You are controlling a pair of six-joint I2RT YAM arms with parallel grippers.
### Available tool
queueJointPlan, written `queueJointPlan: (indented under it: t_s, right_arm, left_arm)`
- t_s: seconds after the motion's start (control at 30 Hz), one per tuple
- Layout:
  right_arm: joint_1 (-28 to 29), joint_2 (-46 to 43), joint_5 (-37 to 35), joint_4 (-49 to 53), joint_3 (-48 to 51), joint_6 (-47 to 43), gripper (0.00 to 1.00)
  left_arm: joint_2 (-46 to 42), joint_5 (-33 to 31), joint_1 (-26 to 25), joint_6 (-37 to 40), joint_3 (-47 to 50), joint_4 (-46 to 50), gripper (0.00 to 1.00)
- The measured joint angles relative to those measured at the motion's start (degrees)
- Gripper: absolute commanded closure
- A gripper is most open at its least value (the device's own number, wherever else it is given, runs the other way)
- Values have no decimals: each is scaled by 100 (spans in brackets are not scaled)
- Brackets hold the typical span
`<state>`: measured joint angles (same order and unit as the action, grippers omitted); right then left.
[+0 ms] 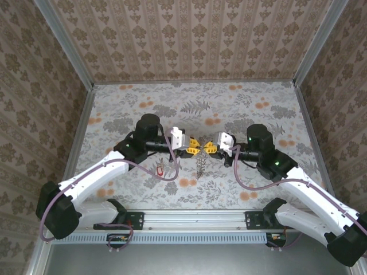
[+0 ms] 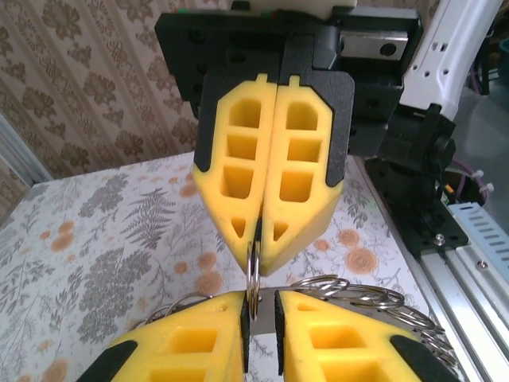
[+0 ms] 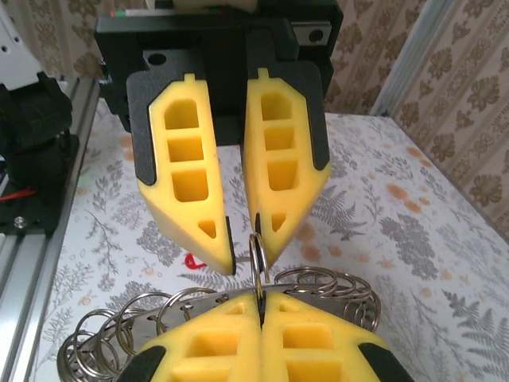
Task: Put the keys on the keyring
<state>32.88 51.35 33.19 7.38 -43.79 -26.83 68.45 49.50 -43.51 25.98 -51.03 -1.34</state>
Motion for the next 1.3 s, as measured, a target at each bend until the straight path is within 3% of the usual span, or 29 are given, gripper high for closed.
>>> queueJointPlan:
  t_s: [0.17,0.3,0.43,0.53,0.67,0.73,0.87,1.1,1.3]
  right_arm:
    - [0,61,-153,227,-96,-153,100]
    - [0,160,-289,382,-197,-210,100]
    - [-9,160,-330,452,-203,-212,100]
    - [-9,160,-330,455,-203,-192,100]
    - [-68,142,-262,396,-181,-44,97]
    - [-225,109,-37,184,-79,190,84]
    - [-621,-39,627,-706,326,852,74]
    - [-726,-90,1272,-1504,555,1471,75]
    - [-726,-90,1384,-1670,566,1554,81]
  left_arm:
    - [282,-28,0,87,-393,229,82]
    - [450,-13,-2,151,-490,286,91]
    - [485,20,-2,219,-501,374,88]
    - [485,15,-24,258,-542,468,100]
    - [485,20,-28,271,-560,474,100]
    - [483,20,-28,179,-520,273,100]
    - [439,87,-33,-175,-306,-323,100]
    - [411,341,-33,-782,-144,-1185,100]
    - [402,494,-33,-1147,11,-1757,100]
